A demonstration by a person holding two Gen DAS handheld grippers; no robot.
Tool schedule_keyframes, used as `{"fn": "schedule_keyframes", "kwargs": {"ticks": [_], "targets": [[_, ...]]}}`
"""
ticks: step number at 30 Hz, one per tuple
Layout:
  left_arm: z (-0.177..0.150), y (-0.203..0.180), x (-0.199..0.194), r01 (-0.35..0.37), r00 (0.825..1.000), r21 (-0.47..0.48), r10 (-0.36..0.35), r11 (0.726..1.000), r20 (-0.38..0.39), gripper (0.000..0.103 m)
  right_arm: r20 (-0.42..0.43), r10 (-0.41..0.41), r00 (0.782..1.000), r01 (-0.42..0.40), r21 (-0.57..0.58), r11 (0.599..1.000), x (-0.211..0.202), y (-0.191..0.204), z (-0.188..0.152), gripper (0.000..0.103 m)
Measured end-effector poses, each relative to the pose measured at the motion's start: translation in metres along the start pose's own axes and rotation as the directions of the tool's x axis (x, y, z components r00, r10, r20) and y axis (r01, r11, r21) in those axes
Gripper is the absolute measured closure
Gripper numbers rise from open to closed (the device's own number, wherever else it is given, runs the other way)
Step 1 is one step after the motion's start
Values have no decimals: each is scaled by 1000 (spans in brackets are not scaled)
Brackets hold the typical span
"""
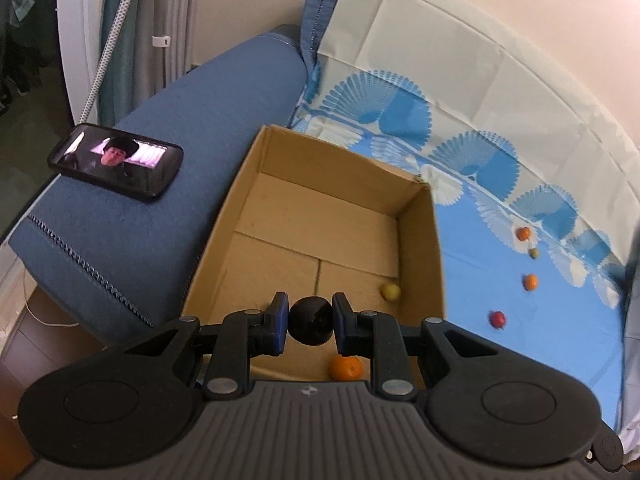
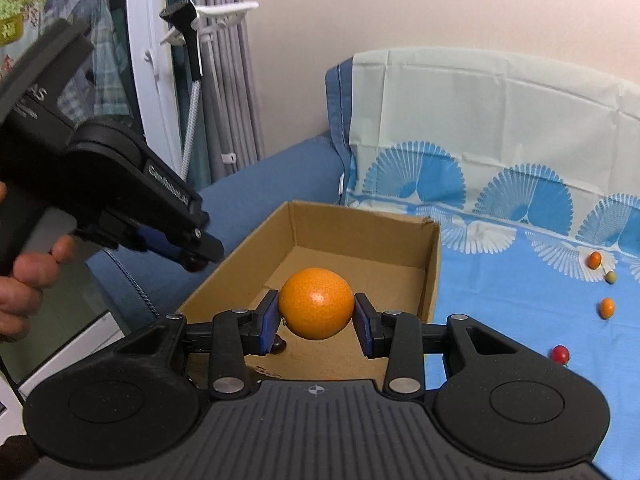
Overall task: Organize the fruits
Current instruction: 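Carry the dark grape in the left tool while the right tool carries the tangerine to the box, then open the left tool over the box while the right tool releases the tangerine into it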
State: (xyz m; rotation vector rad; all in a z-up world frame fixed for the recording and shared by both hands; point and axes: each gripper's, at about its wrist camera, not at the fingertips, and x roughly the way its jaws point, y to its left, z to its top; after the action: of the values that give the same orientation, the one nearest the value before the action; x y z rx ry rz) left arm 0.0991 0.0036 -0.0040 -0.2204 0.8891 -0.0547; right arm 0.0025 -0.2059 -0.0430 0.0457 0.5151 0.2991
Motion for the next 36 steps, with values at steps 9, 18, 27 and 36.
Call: {"fn": "schedule_keyframes", "kwargs": {"ticks": [9,18,27,36], "targets": [[13,15,58,-46,996,-19,45,999,-71,77,-78,-11,997,11,-8,1000,52,-3,-6,62],[6,14,116,-81,985,8,81,997,-150,77,-147,-25,989,23,-15,1000,96,-7,-14,62],[4,11,149,-105,979,50,112,993,-173,77,-215,-41,976,36,-25,999,127,-14,-25,62],[2,13,165,-152,973,105,167,983,-159,77,-263,-45,964,35,-44,998,146,-13,-35,62]]}}
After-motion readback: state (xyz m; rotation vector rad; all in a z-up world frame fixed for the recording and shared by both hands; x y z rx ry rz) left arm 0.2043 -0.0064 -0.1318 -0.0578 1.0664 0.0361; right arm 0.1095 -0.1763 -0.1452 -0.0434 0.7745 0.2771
